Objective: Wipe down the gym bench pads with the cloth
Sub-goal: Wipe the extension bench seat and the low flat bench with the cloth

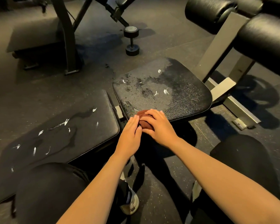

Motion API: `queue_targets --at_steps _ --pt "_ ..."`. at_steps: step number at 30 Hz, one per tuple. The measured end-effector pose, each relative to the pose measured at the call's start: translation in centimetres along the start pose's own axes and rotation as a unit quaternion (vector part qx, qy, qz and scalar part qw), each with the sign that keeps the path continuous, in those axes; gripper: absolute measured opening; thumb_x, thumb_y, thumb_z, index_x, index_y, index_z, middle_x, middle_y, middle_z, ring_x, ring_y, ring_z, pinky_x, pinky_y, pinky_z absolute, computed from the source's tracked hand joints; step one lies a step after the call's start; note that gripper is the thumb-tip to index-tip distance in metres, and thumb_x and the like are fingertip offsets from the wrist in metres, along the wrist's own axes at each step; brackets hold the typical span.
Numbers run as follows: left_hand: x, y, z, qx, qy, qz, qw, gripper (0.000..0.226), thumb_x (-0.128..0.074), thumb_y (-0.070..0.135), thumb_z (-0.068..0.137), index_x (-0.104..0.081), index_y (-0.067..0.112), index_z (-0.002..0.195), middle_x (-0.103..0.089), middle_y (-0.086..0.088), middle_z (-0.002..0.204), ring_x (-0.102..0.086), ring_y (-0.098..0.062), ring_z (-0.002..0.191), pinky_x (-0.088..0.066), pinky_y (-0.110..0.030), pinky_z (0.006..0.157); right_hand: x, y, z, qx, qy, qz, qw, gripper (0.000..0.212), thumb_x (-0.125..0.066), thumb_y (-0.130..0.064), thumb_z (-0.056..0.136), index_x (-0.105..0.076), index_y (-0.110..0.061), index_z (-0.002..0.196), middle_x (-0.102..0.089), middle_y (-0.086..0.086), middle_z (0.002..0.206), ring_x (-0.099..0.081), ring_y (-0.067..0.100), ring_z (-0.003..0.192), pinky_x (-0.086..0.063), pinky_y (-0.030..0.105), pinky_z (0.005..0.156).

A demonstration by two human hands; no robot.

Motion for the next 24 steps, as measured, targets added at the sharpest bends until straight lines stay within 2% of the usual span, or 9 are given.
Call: queue_targets --at_steps 3,5,7,9,11,17,21,24 --pt "-0.6 -0.2 0.0 -0.002 0.007 0.02 1.0 0.049 -0.038 0.023 0.109 -0.033 0.015 0.157 -0.023 0.004 0.165 -0.011 -0.007 0.153 -0.004 -0.017 0.121 1.7 2.1 -1.2 -0.029 0.033 -0.01 0.999 0.048 -0.081 -0.034 0.079 -0.065 -0.022 0.123 -0.053 0.0 0.131 -0.046 0.025 0.128 -0.034 0.057 0.108" --pt "-0.6 -0.3 0.0 -0.003 0.011 0.028 1.0 0.047 -0.037 0.024 0.109 -0.036 0.016 0.156 -0.025 0.005 0.165 -0.012 -0.006 0.153 -0.004 -0.018 0.121 2.0 2.3 -1.4 -0.047 0.047 -0.002 0.998 0.05 -0.082 -0.028 0.079 -0.065 -0.017 0.125 -0.052 0.003 0.132 -0.044 0.026 0.132 -0.036 0.051 0.112" --pt "-0.6 -0.3 0.0 -0.007 0.013 0.031 0.999 0.046 -0.037 0.024 0.109 -0.039 0.016 0.154 -0.027 0.005 0.163 -0.014 -0.007 0.153 -0.003 -0.014 0.119 1.3 1.1 -0.9 -0.069 0.05 0.024 0.996 0.051 -0.081 -0.024 0.082 -0.063 -0.012 0.128 -0.052 0.005 0.136 -0.038 0.028 0.14 -0.032 0.041 0.117" --pt "-0.5 -0.4 0.1 -0.003 0.021 0.03 0.999 0.045 -0.037 0.022 0.109 -0.042 0.013 0.153 -0.034 0.004 0.159 -0.02 -0.01 0.152 -0.002 -0.006 0.115 0.0 -0.6 0.0 -0.06 0.035 0.05 0.996 0.052 -0.078 -0.021 0.084 -0.061 -0.009 0.131 -0.052 0.008 0.138 -0.035 0.03 0.143 -0.029 0.04 0.118" --pt "-0.4 -0.5 0.4 0.002 0.035 0.024 0.999 0.045 -0.036 0.02 0.108 -0.045 0.01 0.151 -0.04 0.0 0.157 -0.028 -0.014 0.15 -0.004 -0.004 0.114 -1.0 -2.0 0.6 -0.045 0.016 0.067 0.997 0.051 -0.075 -0.021 0.087 -0.06 -0.008 0.133 -0.052 0.009 0.14 -0.032 0.032 0.145 -0.027 0.04 0.118" --pt "-0.8 0.1 0.8 -0.003 0.055 0.054 0.997 0.042 -0.042 0.023 0.107 -0.052 0.01 0.145 -0.046 -0.004 0.154 -0.034 -0.018 0.146 -0.016 -0.027 0.122 0.3 0.6 -0.5 -0.075 0.04 0.034 0.996 0.039 -0.074 -0.014 0.086 -0.066 -0.013 0.125 -0.055 0.002 0.134 -0.041 0.03 0.14 -0.038 0.044 0.114" --pt "-0.5 0.4 0.7 0.015 0.067 0.043 0.997 0.041 -0.04 0.025 0.108 -0.054 0.012 0.144 -0.049 -0.001 0.151 -0.036 -0.015 0.143 -0.019 -0.027 0.12 2.4 2.7 -1.7 -0.136 0.077 0.013 0.988 0.035 -0.071 -0.009 0.087 -0.066 -0.01 0.122 -0.053 0.001 0.132 -0.043 0.026 0.135 -0.042 0.046 0.109" --pt "0.3 0.5 1.0 0.009 0.069 0.043 0.997 0.039 -0.041 0.023 0.107 -0.058 0.011 0.14 -0.054 -0.003 0.146 -0.043 -0.017 0.139 -0.023 -0.025 0.116 2.2 1.3 0.2 -0.185 0.069 0.028 0.98 0.035 -0.067 -0.016 0.093 -0.064 -0.006 0.126 -0.052 0.005 0.137 -0.034 0.028 0.143 -0.032 0.043 0.117"
Point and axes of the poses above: each hand's wrist, its own z-axis towards the middle knuckle, its own x-axis out of the back of the hand, y = z × x, the point moved 3 cm from there along z, towards the middle knuckle
